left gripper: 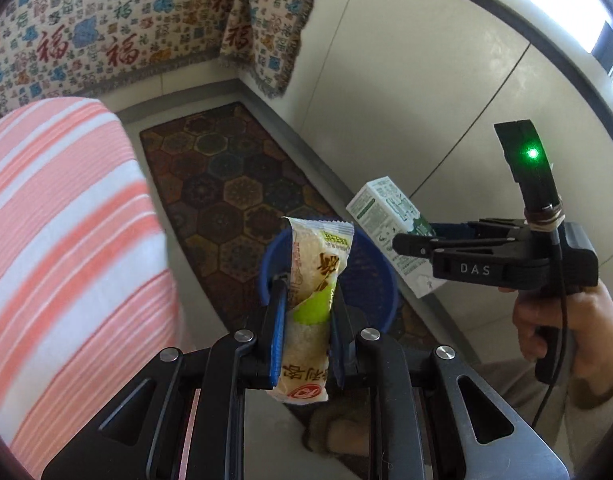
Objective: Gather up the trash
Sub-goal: 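Carry the milk carton and snack bar wrapper over the blue basket, then open both grippers to drop the carton and wrapper into the basket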
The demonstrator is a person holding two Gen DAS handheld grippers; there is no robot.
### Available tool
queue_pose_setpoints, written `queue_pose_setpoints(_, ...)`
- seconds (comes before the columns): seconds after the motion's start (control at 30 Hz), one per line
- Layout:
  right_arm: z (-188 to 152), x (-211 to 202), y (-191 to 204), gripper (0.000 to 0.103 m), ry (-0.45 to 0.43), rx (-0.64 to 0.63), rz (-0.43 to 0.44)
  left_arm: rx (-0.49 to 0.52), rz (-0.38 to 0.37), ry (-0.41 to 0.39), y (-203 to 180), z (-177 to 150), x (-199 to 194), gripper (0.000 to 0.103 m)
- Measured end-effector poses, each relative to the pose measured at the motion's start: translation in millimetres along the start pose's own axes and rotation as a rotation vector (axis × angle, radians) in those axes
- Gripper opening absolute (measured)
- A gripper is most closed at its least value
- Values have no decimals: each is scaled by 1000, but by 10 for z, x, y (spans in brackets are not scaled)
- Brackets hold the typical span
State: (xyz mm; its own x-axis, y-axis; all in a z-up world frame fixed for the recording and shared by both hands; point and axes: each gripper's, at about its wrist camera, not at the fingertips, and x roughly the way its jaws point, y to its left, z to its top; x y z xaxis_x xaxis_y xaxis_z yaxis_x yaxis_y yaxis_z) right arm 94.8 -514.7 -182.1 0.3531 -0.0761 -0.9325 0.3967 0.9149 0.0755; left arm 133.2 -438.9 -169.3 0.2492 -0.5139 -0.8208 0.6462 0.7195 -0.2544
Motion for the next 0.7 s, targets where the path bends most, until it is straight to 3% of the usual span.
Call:
queue_pose_setpoints(0.2, -89, 442, -488, 51, 51, 124, 42, -6, -16, 62, -193, 153, 646, 18)
queue_pose_setpoints(0.5, -176, 1111, -1054, 53, 138, 292, 133, -10, -33, 121, -326, 239, 1282, 22)
queue_pose_setpoints(0.53, -186, 1197, -1087, 53, 145, 299, 157, -6, -33, 126, -358, 227, 1316, 25)
queue_pose_setpoints(0.57, -198, 1272, -1119, 60, 153, 306, 178, -3, -38, 129, -380, 235, 1362, 39)
queue_pose_setpoints(0.6, -217, 1341, -1159, 64, 162, 318, 200, -3, -41, 126, -394, 238, 1380, 59)
queue_pose_setpoints(0.67, -247, 1403, -1235, 77, 168, 349, 208, -3, -26, 102, -421, 247, 1338, 79)
queue_pose_setpoints(0.7, -252, 1376, -1262, 77, 158, 358, 199, 2, -22, 91, -437, 234, 1319, 80)
